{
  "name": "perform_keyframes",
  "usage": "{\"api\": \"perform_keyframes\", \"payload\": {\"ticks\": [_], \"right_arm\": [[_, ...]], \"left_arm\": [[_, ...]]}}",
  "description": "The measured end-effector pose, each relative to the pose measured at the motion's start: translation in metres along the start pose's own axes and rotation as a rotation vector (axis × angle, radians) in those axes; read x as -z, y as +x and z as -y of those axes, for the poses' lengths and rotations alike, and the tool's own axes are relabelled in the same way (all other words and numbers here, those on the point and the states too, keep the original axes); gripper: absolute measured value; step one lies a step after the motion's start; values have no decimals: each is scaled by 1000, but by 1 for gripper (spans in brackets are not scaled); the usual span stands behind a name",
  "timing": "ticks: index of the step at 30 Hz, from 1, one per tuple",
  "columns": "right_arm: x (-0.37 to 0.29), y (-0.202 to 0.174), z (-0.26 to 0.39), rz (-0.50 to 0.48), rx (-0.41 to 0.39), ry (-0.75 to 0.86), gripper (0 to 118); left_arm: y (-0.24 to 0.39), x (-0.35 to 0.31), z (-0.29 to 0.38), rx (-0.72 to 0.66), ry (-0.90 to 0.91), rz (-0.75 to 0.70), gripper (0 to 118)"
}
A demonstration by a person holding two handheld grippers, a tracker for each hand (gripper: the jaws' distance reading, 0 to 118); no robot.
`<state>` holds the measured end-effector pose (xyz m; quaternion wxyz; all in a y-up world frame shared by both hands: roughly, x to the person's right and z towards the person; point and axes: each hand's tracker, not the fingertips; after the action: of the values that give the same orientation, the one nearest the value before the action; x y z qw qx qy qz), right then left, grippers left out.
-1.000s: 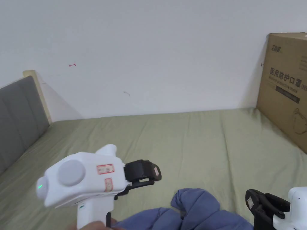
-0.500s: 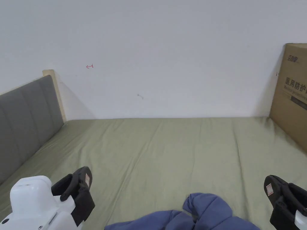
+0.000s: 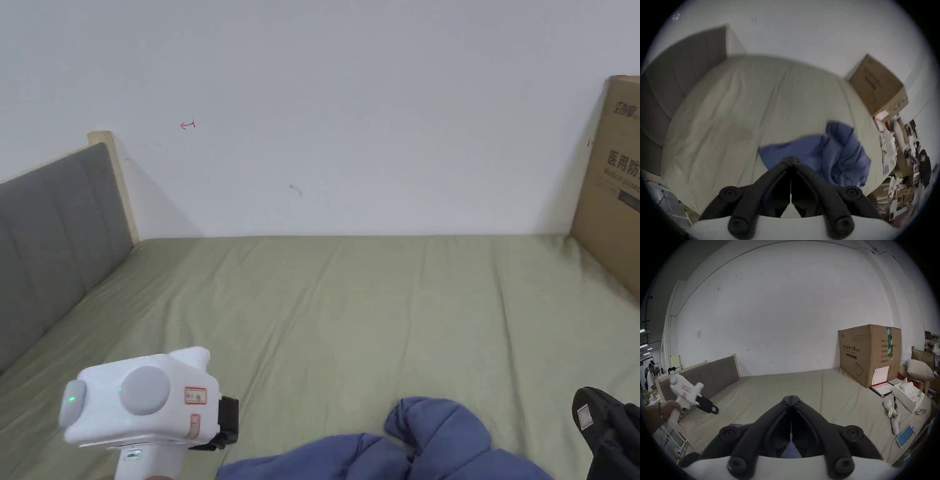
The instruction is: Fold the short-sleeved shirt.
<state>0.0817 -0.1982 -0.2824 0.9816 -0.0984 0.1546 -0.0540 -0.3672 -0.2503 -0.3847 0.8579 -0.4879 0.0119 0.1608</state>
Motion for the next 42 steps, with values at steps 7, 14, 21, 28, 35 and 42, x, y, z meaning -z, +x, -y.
{"api": "perform_keyframes", "payload": {"ticks": [7, 14, 21, 28, 35, 42], "right_arm": [[16, 8, 13, 7, -11, -83, 0], [32, 15, 22, 19, -23, -131, 0], [53, 27, 23, 59, 37, -128, 0], [80, 32, 4, 46, -4, -107, 0], [169, 36, -23, -88, -37, -273, 0], [324, 36, 4, -162, -11, -861, 116]], "left_arm": [[-20, 98, -14, -30, -140, -105, 108], [-41, 183, 6, -2, -233, -145, 115], [-21, 167, 27, 24, -91, -227, 112], [-6, 109, 55, 26, 108, -180, 3], [-13, 34, 71, -69, 329, 21, 3], [-6, -1, 83, 12, 368, -7, 3]]}}
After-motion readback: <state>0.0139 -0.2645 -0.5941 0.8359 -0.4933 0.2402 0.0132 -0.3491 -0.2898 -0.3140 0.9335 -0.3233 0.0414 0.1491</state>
